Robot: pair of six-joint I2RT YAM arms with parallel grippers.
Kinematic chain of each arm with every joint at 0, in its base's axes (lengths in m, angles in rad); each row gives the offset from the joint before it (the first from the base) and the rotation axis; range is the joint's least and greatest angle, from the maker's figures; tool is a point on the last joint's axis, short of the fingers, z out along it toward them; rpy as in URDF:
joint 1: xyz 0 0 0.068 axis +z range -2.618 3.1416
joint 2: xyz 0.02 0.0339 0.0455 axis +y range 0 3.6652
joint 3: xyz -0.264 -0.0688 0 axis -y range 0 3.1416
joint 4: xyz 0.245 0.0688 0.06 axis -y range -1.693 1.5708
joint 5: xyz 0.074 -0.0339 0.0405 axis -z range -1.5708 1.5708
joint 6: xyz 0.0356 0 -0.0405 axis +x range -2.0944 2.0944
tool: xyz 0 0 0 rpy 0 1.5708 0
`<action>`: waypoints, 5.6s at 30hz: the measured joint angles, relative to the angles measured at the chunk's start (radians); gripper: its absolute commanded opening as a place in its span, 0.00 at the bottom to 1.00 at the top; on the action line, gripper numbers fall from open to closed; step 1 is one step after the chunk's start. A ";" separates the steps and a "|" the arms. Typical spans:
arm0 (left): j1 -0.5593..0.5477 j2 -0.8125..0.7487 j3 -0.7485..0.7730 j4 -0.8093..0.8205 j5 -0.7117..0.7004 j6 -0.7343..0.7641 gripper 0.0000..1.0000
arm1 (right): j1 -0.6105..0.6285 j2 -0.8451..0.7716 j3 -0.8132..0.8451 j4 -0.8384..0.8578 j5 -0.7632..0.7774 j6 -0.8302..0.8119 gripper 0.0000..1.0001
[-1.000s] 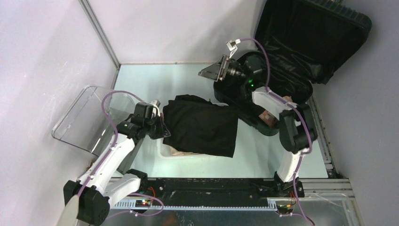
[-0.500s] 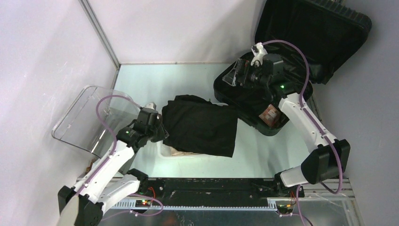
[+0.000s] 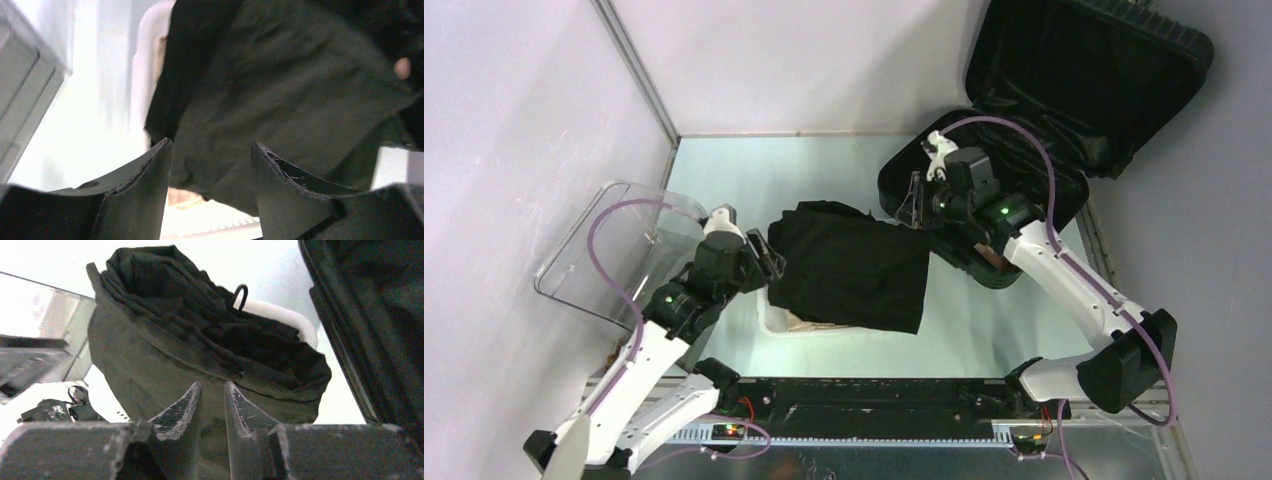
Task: Open, take out, and arrange the luggage
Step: Place the clothes in the bin, then adjust the clothes in the bin, then open the storage box at the corner of the board.
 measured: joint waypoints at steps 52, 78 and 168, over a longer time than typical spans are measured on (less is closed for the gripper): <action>-0.035 0.269 -0.017 0.309 0.243 0.135 0.62 | 0.143 -0.043 -0.264 0.166 0.024 -0.102 0.20; -0.038 0.257 0.499 -0.039 0.121 0.361 0.75 | 0.146 -0.146 -0.303 0.149 0.269 -0.048 0.56; -0.185 0.364 0.012 -0.413 -0.978 1.050 0.21 | -0.276 -0.301 -0.309 0.169 0.079 -0.019 1.00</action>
